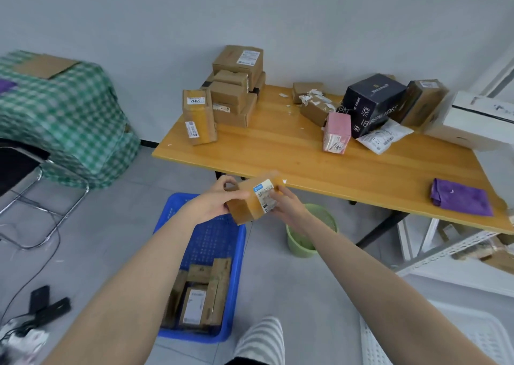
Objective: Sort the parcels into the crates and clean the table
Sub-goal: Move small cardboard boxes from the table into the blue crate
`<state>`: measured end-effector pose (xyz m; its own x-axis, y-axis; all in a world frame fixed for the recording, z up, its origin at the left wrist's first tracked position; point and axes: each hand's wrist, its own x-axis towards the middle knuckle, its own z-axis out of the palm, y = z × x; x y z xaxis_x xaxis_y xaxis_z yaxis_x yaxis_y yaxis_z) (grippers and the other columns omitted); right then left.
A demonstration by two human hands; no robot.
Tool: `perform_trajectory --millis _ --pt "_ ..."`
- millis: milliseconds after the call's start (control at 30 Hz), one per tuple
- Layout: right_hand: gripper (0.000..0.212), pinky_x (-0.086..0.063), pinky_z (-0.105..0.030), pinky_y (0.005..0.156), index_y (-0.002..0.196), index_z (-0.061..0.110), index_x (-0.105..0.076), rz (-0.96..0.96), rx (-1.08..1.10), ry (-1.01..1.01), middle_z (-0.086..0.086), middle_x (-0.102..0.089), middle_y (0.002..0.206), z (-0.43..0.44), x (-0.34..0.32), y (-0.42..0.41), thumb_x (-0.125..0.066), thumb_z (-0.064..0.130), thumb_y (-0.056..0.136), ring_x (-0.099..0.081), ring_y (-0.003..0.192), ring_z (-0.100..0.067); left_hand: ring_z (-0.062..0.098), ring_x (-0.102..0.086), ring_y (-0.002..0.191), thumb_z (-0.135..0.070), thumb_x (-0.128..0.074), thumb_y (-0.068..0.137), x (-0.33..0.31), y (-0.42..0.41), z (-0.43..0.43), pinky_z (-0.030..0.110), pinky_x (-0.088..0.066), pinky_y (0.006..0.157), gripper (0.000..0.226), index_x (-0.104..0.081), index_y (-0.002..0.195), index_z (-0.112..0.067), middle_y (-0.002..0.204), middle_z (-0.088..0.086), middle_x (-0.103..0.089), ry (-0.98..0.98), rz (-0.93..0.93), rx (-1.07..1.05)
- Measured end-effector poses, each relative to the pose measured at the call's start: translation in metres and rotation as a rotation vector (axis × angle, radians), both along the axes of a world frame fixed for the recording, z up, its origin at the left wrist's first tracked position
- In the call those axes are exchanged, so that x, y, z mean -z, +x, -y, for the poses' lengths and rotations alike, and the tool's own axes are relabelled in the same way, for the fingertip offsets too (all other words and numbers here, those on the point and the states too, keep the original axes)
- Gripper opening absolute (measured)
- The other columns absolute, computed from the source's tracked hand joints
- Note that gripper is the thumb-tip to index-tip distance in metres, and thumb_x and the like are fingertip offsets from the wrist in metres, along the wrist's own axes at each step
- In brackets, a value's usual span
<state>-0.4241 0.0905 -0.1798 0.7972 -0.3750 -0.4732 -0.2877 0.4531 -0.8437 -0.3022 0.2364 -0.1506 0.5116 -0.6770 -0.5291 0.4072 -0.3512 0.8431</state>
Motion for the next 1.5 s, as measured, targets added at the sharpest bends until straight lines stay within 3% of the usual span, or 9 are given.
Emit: perform_trajectory --millis 200,300,433,600,767,900,1167,1300,1500 --pt "0.051 -0.054 -0.042 0.082 0.141 0.023 -0.028 -0.075 -0.07 0.047 -0.009 -0.053 0.127 -0.032 -0.017 0.008 -0.053 0.028 0.097 -0.056 0.112 -0.029 0.018 -0.055 0.114 -0.01 -0.076 0.076 0.002 -0.001 -0.026 0.034 -0.048 0.096 0.079 -0.034 0.141 -0.02 0.126 0.001 -0.054 0.121 0.184 0.189" --pt "0.064 -0.051 -0.054 0.09 0.144 0.029 -0.023 -0.161 -0.132 0.029 -0.006 -0.043 0.138 -0.04 -0.023 0.014 -0.056 0.043 0.092 -0.048 0.123 -0.032 0.017 -0.052 0.117 -0.011 -0.077 0.075 0.008 -0.001 -0.035 0.037 -0.046 0.1 0.084 -0.03 0.143 -0.026 0.129 -0.001 -0.053 0.115 0.224 0.184" --pt "0.073 -0.051 -0.052 0.087 0.147 0.031 -0.017 -0.179 -0.15 -0.011 -0.001 -0.036 0.142 -0.064 -0.025 0.034 -0.057 0.049 0.089 -0.044 0.126 -0.03 0.02 -0.05 0.12 -0.005 -0.077 0.075 0.013 0.003 -0.045 0.039 -0.047 0.099 0.087 -0.026 0.142 -0.024 0.131 0.002 -0.048 0.056 0.138 0.128" --pt "0.056 -0.054 -0.041 0.075 0.14 0.031 -0.029 -0.209 -0.136 -0.012 0.003 -0.057 0.112 -0.122 -0.004 0.072 -0.057 0.042 0.092 -0.058 0.098 -0.016 0.019 -0.056 0.112 0.002 -0.071 0.078 0.021 0.041 -0.094 0.032 -0.054 0.081 0.08 -0.027 0.139 -0.026 0.134 0.005 -0.045 -0.011 -0.028 0.135" --pt "0.043 -0.052 -0.047 0.089 0.13 0.03 -0.042 -0.208 -0.067 0.015 -0.001 -0.058 0.114 -0.188 0.018 0.111 -0.057 0.044 0.091 -0.059 0.102 -0.021 0.021 -0.056 0.113 -0.017 -0.076 0.077 0.039 0.092 -0.159 0.045 -0.053 0.089 0.067 -0.034 0.128 -0.03 0.124 -0.003 -0.048 0.076 -0.032 0.167" --pt "0.048 -0.053 -0.051 0.087 0.132 0.04 -0.039 -0.208 -0.053 0.073 -0.001 -0.056 0.122 -0.254 0.044 0.14 -0.056 0.053 0.088 -0.058 0.109 -0.024 0.021 -0.056 0.114 -0.04 -0.069 0.082 0.056 0.13 -0.218 0.054 -0.05 0.091 0.05 -0.038 0.122 -0.033 0.125 -0.005 -0.051 0.176 -0.064 0.201" --pt "0.043 -0.054 -0.05 0.087 0.136 0.045 -0.038 -0.285 0.062 0.143 0.003 -0.06 0.124 -0.319 0.115 0.132 -0.048 0.051 0.094 -0.06 0.11 -0.023 0.015 -0.055 0.111 -0.035 -0.05 0.097 0.107 0.124 -0.276 0.048 -0.048 0.095 0.037 -0.038 0.131 -0.03 0.127 -0.005 -0.053 0.291 -0.179 0.245" --pt "0.047 -0.049 -0.052 0.095 0.139 0.041 -0.035 -0.329 0.072 0.1 0.003 -0.06 0.125 -0.329 0.158 0.132 -0.05 0.044 0.095 -0.06 0.111 -0.022 0.014 -0.047 0.123 -0.027 -0.047 0.099 0.154 0.118 -0.283 0.047 -0.043 0.101 0.037 -0.038 0.135 -0.029 0.136 -0.009 -0.047 0.28 -0.213 0.205" --pt "0.089 -0.052 -0.049 0.092 0.135 0.031 -0.038 -0.4 0.057 0.055 0.0 -0.062 0.118 -0.333 0.249 0.134 -0.071 0.066 0.059 -0.063 0.104 -0.021 0.015 -0.053 0.119 -0.024 -0.048 0.099 0.253 0.11 -0.287 0.043 -0.045 0.101 0.03 -0.042 0.125 -0.036 0.129 -0.01 -0.053 0.249 -0.238 0.194"
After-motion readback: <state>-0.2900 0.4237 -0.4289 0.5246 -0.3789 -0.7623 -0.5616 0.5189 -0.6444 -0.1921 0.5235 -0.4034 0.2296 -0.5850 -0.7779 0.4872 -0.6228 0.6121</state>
